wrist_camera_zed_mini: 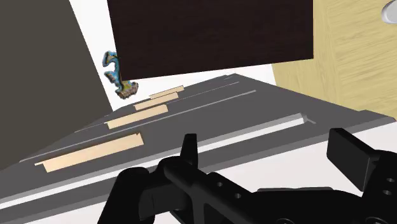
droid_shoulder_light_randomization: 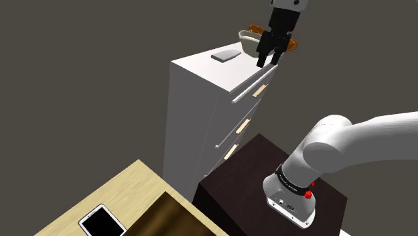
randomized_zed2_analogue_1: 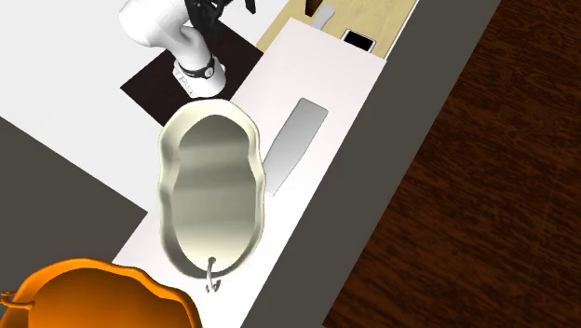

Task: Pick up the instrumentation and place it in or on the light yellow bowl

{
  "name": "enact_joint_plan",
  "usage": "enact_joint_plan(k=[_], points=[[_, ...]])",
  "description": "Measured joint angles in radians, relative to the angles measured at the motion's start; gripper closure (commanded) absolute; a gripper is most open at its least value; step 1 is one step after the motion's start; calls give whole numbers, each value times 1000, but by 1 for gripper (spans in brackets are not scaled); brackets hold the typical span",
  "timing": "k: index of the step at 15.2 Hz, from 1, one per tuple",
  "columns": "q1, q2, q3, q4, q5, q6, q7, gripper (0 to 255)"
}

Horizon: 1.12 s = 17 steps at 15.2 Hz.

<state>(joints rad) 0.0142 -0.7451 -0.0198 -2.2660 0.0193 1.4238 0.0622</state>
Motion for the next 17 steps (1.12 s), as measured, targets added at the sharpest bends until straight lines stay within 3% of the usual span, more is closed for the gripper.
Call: enact_joint_plan(k=[4, 9, 17], points=[[-37, 71, 22, 32, 15, 47, 105, 0], [-111, 242, 86, 133, 46, 140, 382, 0], [-224, 501, 119, 336, 27, 230, 802, 0]])
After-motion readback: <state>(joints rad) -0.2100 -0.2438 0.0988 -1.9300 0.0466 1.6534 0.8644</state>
